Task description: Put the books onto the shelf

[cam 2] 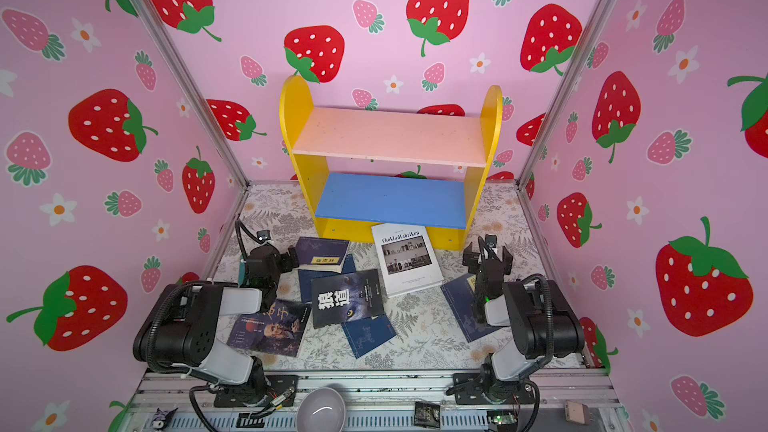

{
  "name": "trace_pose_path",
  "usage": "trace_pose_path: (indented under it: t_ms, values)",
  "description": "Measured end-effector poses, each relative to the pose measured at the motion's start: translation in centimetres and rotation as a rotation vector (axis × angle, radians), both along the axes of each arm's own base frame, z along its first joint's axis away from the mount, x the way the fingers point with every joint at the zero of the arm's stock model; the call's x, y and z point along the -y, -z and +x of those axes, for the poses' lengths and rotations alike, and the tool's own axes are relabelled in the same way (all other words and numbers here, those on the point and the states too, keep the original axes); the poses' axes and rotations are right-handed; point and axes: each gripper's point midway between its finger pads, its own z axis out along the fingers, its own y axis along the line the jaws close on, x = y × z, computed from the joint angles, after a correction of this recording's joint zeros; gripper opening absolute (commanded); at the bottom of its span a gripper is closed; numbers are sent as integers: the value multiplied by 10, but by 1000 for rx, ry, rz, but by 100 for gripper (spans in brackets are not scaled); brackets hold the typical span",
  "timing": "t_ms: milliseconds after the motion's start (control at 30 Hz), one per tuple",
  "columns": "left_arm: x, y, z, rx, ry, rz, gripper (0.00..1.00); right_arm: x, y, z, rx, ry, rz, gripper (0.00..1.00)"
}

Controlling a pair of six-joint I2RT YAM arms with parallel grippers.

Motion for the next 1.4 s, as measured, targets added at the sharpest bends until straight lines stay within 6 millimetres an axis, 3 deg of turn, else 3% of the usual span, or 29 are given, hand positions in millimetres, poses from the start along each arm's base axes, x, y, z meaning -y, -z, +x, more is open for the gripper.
trace_pose_path:
  t_ms: [767,833,900,1000,1100,1167,1267,1400]
  values:
    - [2,-1,-1,-27,10,6,99,0,0,0,2,0,-1,100]
    - [5,-15,0,-36,16,20,99,-3,-3,-1,6,-5,-8,100]
    - [10,-45,4,-6,21,12,99,-5,-12,-2,0,-5,-19,100]
    - [21,-112,6,96,19,-87,99,-14,-61,3,55,-14,25,100]
    - [39,-167,-2,202,50,-247,99,-30,-123,-3,162,-62,145,100]
    - [64,-181,-13,212,102,-363,99,-51,-148,-18,198,-142,254,100]
    - [118,-169,-34,111,210,-531,99,-96,-155,-47,156,-303,410,100]
    - [190,-130,-83,-91,331,-682,99,-166,-136,-91,-11,-531,583,100]
